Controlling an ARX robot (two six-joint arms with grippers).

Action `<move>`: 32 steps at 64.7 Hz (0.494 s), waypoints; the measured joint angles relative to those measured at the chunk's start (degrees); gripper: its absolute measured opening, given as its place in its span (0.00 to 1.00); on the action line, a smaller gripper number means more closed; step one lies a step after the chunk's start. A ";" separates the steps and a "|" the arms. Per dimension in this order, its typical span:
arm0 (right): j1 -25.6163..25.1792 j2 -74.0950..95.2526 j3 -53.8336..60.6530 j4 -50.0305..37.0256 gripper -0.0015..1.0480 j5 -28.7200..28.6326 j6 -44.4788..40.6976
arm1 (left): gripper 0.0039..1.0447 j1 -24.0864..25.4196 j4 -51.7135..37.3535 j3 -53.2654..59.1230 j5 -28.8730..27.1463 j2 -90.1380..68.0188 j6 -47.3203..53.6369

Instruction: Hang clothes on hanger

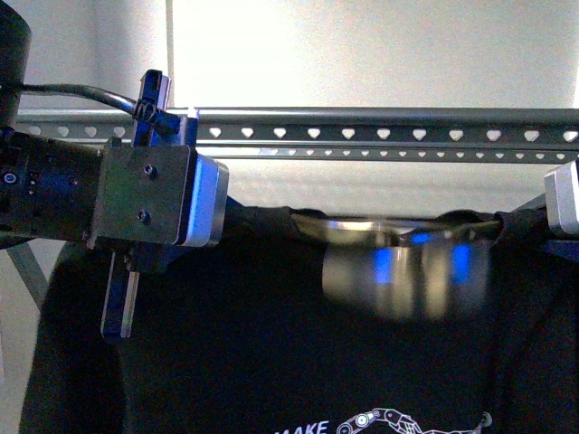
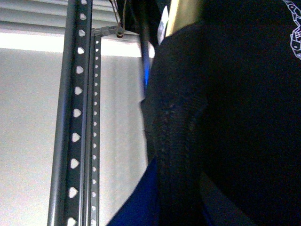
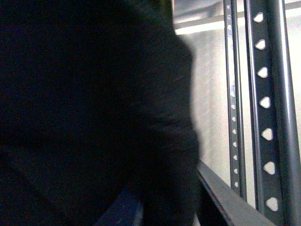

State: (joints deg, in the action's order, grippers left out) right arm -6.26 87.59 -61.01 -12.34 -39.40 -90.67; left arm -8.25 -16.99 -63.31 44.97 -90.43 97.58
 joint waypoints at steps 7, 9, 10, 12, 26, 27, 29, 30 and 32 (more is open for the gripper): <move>0.00 0.00 0.00 0.00 0.13 -0.17 0.96 | 0.28 0.00 -0.07 0.00 0.02 0.04 0.00; -0.02 0.00 0.00 0.00 0.10 -0.28 1.33 | 0.33 0.00 -0.07 0.00 0.04 0.04 0.00; -0.04 0.00 0.00 -0.02 0.09 -0.35 1.46 | 0.34 0.00 -0.07 0.00 0.02 0.04 0.00; -0.11 -0.02 0.00 0.00 0.08 -0.55 1.70 | 0.38 0.00 -0.07 0.00 0.00 0.04 0.00; -0.90 -0.28 0.02 2.23 0.03 -0.94 2.56 | 0.65 0.02 -0.11 0.00 0.09 0.09 0.00; -1.03 -0.33 0.02 2.73 0.03 -0.90 2.64 | 0.69 0.02 -0.11 0.00 0.09 0.11 0.00; -1.20 -0.35 0.04 3.32 0.03 -0.79 2.73 | 0.73 0.02 -0.11 0.00 0.09 0.11 0.00; -1.29 -0.35 0.07 3.67 0.03 -0.74 2.86 | 0.74 0.00 -0.11 0.00 0.09 0.11 0.00; -1.55 -0.35 0.17 4.55 0.03 -0.59 3.15 | 0.79 0.00 -0.11 0.00 0.09 0.11 0.00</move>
State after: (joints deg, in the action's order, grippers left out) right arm -7.81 87.24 -60.84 -7.79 -39.99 -87.53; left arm -8.25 -17.10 -63.31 45.06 -90.32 97.58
